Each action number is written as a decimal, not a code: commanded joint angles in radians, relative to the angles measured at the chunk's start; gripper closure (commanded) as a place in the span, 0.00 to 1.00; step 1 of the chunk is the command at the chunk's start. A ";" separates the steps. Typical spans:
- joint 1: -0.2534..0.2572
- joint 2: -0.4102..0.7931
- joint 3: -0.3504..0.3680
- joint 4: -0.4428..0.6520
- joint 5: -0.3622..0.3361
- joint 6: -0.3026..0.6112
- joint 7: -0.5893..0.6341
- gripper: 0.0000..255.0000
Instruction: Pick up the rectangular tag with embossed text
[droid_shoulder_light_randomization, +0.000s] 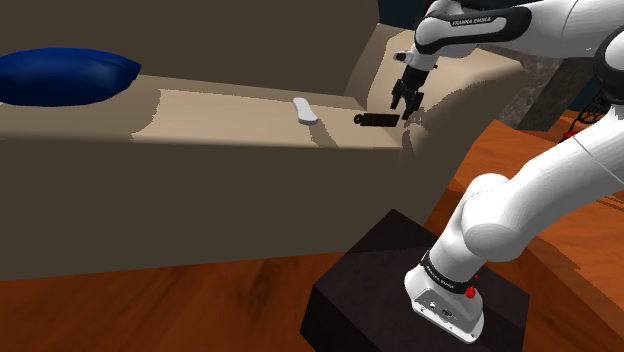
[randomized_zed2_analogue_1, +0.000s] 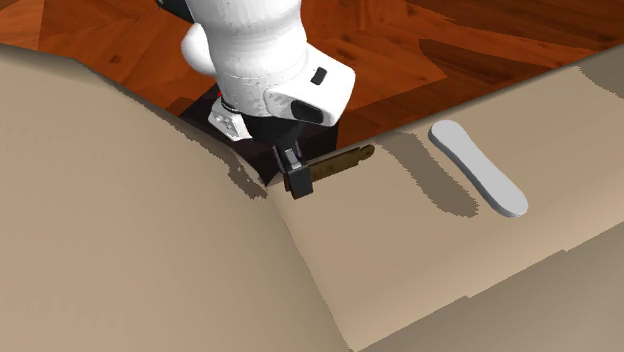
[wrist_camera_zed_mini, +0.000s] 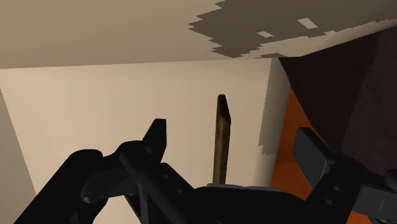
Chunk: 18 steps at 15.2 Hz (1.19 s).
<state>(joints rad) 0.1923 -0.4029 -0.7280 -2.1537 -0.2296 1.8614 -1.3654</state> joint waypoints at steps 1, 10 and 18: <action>0.005 0.013 -0.020 -0.008 0.005 0.024 -0.030 0.00; 0.006 0.030 -0.040 -0.072 0.004 0.102 -0.036 1.00; 0.005 0.029 -0.040 -0.070 0.004 0.100 -0.035 1.00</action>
<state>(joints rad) 0.1978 -0.3742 -0.7680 -2.2253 -0.2262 1.9627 -1.4006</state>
